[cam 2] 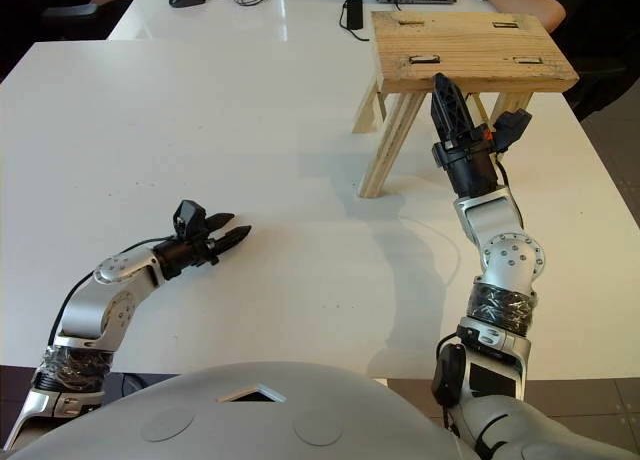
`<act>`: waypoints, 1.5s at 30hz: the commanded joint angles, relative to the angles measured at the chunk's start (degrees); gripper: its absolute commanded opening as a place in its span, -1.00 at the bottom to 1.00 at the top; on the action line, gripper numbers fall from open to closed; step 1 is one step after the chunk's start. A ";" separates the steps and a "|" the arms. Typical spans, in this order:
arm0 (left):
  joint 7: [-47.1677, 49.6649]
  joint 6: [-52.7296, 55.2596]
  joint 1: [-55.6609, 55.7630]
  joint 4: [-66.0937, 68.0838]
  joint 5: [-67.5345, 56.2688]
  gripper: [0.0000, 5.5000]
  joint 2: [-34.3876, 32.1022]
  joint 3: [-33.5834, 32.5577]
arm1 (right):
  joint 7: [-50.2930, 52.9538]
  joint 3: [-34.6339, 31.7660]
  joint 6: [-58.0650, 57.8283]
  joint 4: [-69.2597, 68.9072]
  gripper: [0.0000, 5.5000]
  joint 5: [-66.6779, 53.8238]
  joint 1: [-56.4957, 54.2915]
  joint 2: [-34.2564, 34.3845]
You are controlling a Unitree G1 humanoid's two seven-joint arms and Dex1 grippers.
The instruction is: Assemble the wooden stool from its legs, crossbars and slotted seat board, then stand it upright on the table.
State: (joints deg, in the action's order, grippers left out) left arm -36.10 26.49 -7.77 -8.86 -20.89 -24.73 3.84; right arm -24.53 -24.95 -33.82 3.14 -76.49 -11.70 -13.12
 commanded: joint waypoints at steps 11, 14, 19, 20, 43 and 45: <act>0.82 1.34 -1.28 0.00 0.68 0.00 0.33 -0.05 | -4.84 -0.33 -11.13 -9.15 0.15 -9.38 7.74 -2.40; 0.69 1.44 -1.42 -0.23 0.57 0.00 0.22 -0.11 | -10.16 6.77 -7.36 -10.01 0.15 5.64 12.01 -5.94; 0.45 1.65 -1.69 -0.78 0.53 0.00 -0.02 -0.01 | -18.67 10.67 -1.48 -5.74 0.15 18.94 14.64 -9.78; 0.38 1.73 -1.72 -0.91 0.51 0.00 -0.09 -0.01 | -20.41 11.03 -0.63 -4.87 0.15 20.83 14.97 -10.71; 27.40 -22.88 2.02 10.56 15.87 0.00 16.30 -2.88 | 5.11 15.17 45.89 25.03 0.15 64.06 7.48 1.68; 27.79 -25.00 2.21 12.20 15.71 0.00 16.97 -3.54 | 7.04 15.87 47.38 26.10 0.15 65.94 6.85 2.11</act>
State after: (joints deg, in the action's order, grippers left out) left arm -9.09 3.72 -6.23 1.30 -5.70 -8.55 1.09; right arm -19.70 -9.71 13.27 26.84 -12.82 -4.75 -11.85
